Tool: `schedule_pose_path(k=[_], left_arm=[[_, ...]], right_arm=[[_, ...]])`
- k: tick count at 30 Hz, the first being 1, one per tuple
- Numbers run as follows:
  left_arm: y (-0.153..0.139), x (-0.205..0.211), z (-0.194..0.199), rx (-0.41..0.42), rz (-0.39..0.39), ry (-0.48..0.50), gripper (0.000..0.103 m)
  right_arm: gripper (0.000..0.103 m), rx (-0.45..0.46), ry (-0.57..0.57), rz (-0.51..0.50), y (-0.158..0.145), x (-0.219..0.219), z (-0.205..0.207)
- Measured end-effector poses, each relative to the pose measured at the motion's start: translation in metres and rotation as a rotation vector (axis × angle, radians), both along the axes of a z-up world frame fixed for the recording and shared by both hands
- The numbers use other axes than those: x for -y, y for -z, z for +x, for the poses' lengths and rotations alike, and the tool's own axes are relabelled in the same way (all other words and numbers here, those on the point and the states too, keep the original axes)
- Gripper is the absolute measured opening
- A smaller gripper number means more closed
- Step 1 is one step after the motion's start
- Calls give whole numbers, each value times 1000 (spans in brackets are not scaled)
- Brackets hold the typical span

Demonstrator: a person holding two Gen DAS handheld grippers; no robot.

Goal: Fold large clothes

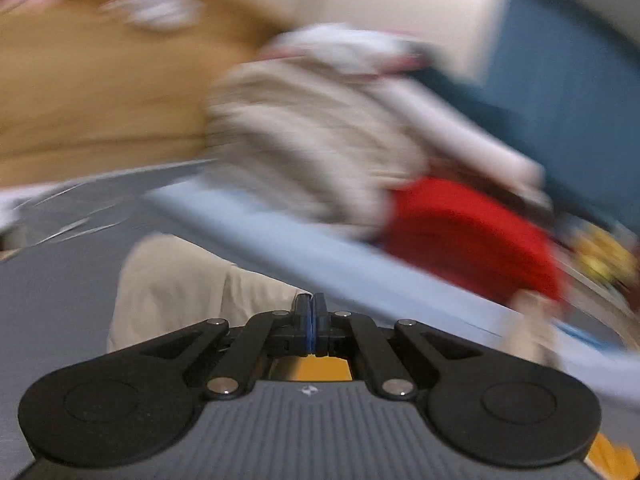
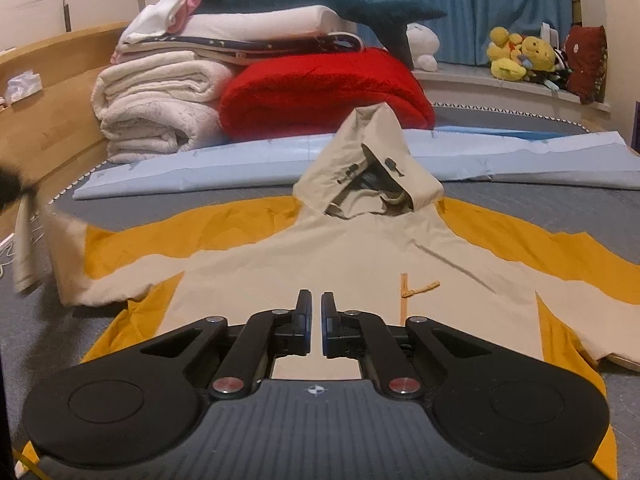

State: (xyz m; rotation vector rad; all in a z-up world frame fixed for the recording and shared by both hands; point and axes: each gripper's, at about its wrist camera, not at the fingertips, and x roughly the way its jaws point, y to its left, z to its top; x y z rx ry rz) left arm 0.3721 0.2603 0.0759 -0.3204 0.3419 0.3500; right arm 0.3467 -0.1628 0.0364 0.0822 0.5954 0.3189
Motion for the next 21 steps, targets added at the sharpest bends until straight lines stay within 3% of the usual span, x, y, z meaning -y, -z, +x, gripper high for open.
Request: schedule_pose_path(k=[2,4,6,7,8,9,12,15,18,21], left_arm=[[-4,69,6,9,30,184,0],[5,134,14,-41,-17,400,0],[22,186,19,-132,-42,604,8],[34,208,22,-199,-51,707,17],[43,223,22,-252,-56,761,27],[49,232,21,-290,-57,786,30],[52,224,22,-298,-112,735,33],[57,186,45,-316,-192,598,33],[66,164,60,-400,-152,447,33],[68,147,76,-436,-85,367,33]], right_arm=[[4,-9,7,-10,1,3,3],[4,-32,14,-13,5,7,8],[4,-68,32,-11,10,13,15],[4,-83,44,-12,12,15,18],[6,-102,60,-12,14,19,21],[6,-119,73,-8,15,22,25],[6,-166,115,37,20,35,34],[6,-188,133,72,22,43,39],[6,-184,131,62,26,43,41],[6,-201,117,58,32,37,43]])
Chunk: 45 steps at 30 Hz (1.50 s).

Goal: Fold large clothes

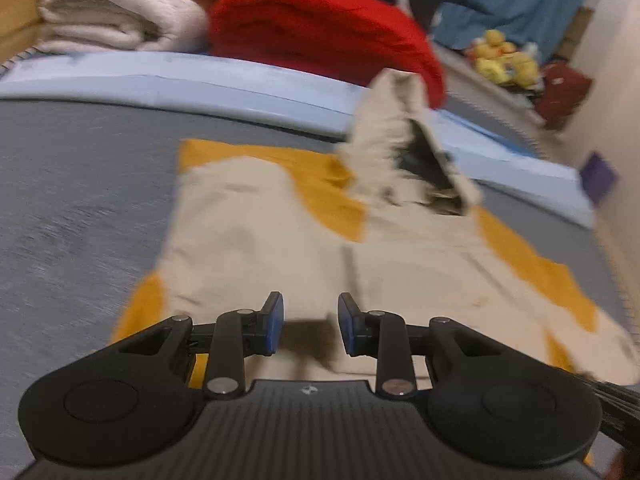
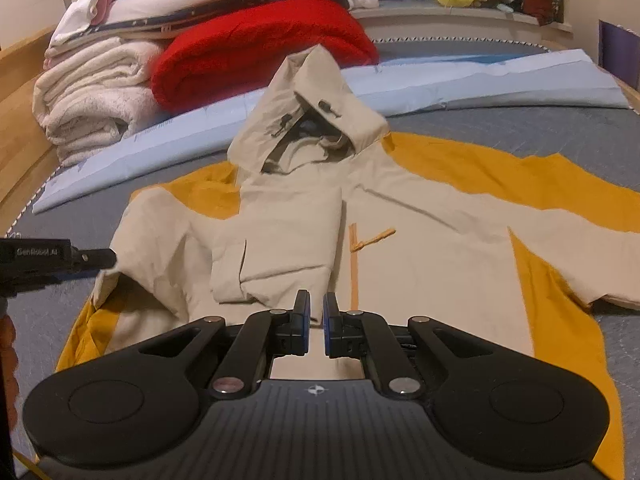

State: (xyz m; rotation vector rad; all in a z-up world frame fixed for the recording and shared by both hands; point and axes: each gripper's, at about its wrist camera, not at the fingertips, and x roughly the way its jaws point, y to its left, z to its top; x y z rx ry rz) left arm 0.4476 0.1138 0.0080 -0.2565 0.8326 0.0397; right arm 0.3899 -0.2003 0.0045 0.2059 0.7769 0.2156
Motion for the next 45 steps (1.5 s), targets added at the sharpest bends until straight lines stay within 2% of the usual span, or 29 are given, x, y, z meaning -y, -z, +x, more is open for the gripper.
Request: schedule_pose_path(k=[3,7,12,14,17,18,22,24,30,34,36,37,38,39,41,45], left_arm=[[-8,-20,1,19,45,-22,33],[-5,-41,2,-9,-33,-75,33],[-12,-37,-3,-7,-2,-46,33],[-12,-34,-1,-11,12,-24,40],[-9,-34,1,-32,10,-7,41],[-8,-35,1,-37,6,-4,41],[-8,-35,0,-44,-6,7,42],[-8,-35,-1,-46,-10,10,46],[-9,-38,-2,-52,-30,15,46],[-9,-45,-1,-62,-43,-3,48],[-8,-48,0,-64,-49,-15,48],[-9,-50,1,-65,-50,-21,48],[-9,-51,1,-64,-50,-24,48],[-9,-52,1,-63,-49,-26,48],[-11,-53,1,-60,-46,-31,48],[-10,-52,0,-61,-34,-36,48]], right_arm=[[6,-7,-22,-16,3,-8,3],[6,22,-63,-59,4,-20,6],[6,94,-137,-145,7,-43,13],[18,120,-160,-177,10,-52,15],[37,127,-172,-213,18,-64,21],[39,125,-173,-214,21,-66,23],[40,122,-189,-251,35,-78,29],[40,129,-206,-296,42,-85,32],[40,165,-257,-410,57,-99,36],[40,152,-294,-481,70,-108,40],[39,152,-311,-535,76,-113,41],[31,159,-316,-548,77,-115,40],[12,169,-315,-554,76,-114,40],[7,170,-316,-544,75,-113,40],[1,184,-292,-502,68,-107,40],[0,244,-175,-358,40,-84,38]])
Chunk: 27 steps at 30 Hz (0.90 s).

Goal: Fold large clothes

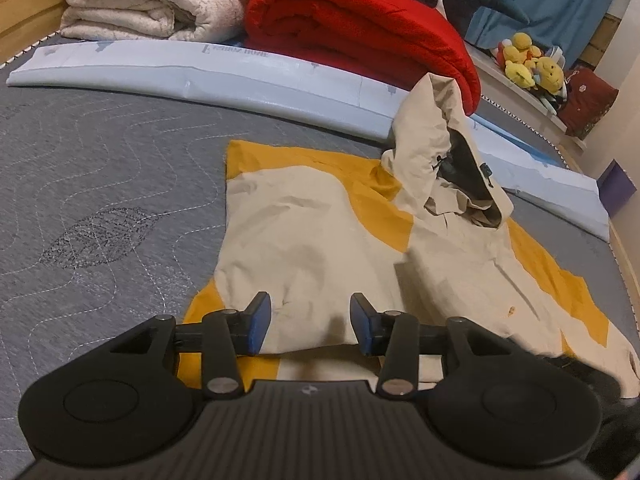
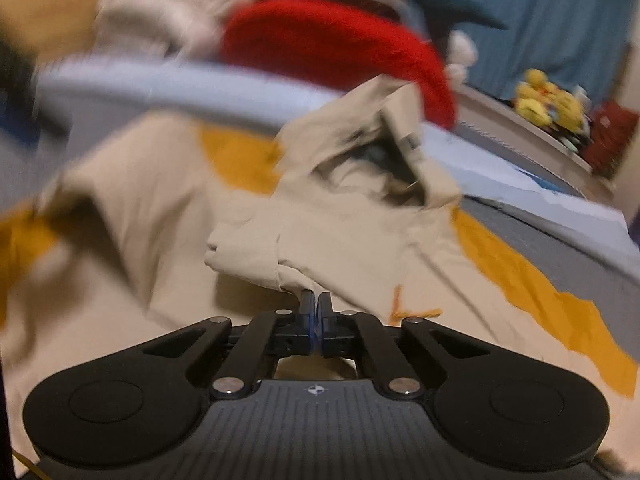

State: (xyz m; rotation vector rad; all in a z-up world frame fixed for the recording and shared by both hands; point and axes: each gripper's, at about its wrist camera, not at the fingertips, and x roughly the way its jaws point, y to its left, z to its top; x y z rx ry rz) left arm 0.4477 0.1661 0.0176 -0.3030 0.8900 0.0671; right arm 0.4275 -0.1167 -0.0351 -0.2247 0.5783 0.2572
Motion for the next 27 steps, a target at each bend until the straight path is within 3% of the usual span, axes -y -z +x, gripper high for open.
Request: schedule_pose_path(k=[1,5,6,9,12,21,27], left_arm=[[0,1,0,0,3,2,48],[1,5,0,4,21,8,48],[1,6,0,5,25,9,48],[5,8,1,-3,46,17,48],[9,8,3,-14,53,14,48],[21,14,10,-41,50,17,48],[39,14,16,-83,75,31,50]], right_arm=[[0,13,38,68,-9,10,1],[0,51,331,495,-36,78,-3],[0,44,407,550,-36,91,-5],[0,-1,593,595,-26,122,-4],[2,-97,700,649,-8,150,4],[5,-397,793,929,50,189,20],[5,-420,843,903,55,187,20]])
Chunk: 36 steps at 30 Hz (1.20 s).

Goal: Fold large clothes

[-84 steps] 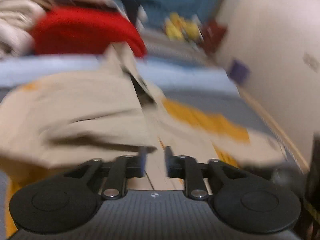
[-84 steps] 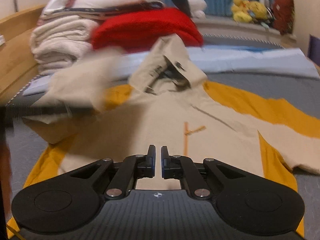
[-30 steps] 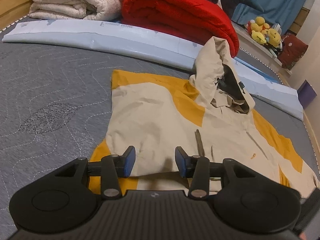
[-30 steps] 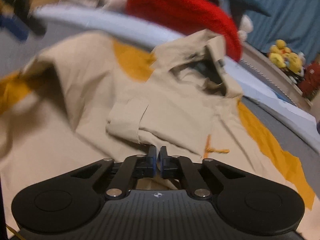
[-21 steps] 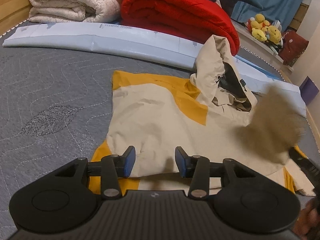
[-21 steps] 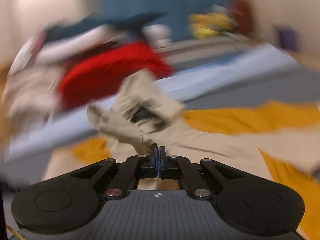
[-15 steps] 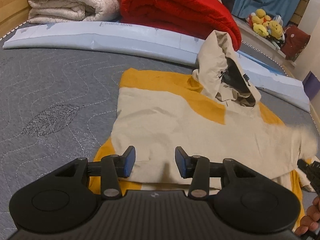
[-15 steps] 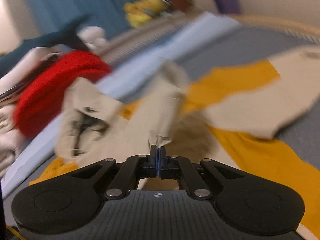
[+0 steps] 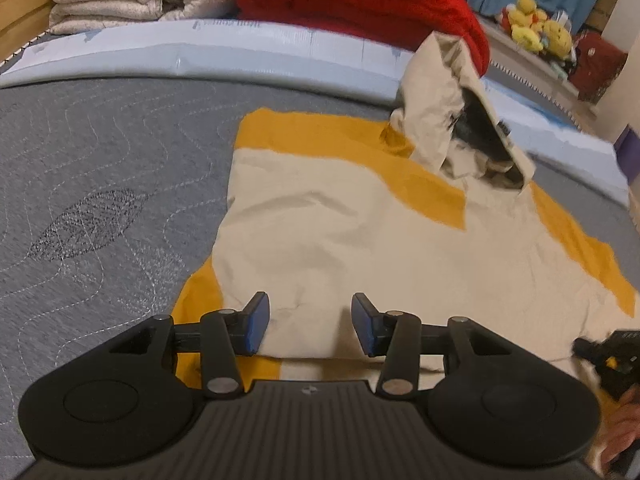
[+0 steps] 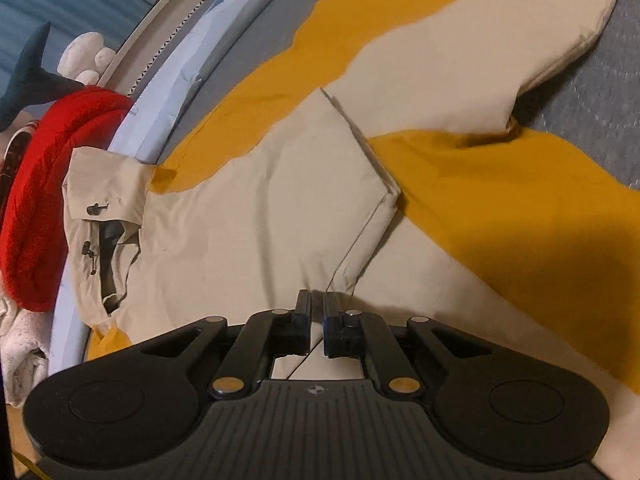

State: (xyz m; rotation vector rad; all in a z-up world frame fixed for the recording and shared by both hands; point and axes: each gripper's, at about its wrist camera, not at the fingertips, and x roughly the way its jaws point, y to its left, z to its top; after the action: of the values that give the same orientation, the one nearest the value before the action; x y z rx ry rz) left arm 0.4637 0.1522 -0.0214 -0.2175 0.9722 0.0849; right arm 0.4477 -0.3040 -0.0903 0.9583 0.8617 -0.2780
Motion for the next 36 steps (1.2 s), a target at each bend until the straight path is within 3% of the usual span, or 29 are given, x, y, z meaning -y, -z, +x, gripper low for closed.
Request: schedule_pose_path(k=[4,8,9,11,12,18,19,20,21,27,32,36], left_arm=[[25,-9,2,-69,-10,-6,51],[34,-15,3,-109,-40,-17,51],[31,-14,3,-103,-32,-13,51],[23,-12,3,-76,-17,-9,52],[19,-10,3,-64,-13,-7,52],[8,2,3,-36,2,25,55],[9,3,3,-39,7,30,55],[11,4,4,-42,11,33,55],[12,3,5,-46,15,35,55],[26,-4,7,-82,23,30,55],[36,-1,7,-124,69,56,55],[25,-3,6,-76,45,40,55]], right_arm=[[0,13,25,-64,-6,11,-2],[5,18,49,-68,-12,21,-3],[10,9,49,-68,-13,20,-3],[34,-7,52,-32,-12,19,-2],[35,-17,53,-6,-11,19,-1],[34,-42,36,98,6,20,4],[28,-35,33,99,7,21,5],[8,-26,31,91,6,21,3],[2,-15,30,85,3,22,3],[2,89,70,-70,-29,21,-2],[6,42,135,-165,-30,28,-1],[6,124,66,-190,-37,20,4]])
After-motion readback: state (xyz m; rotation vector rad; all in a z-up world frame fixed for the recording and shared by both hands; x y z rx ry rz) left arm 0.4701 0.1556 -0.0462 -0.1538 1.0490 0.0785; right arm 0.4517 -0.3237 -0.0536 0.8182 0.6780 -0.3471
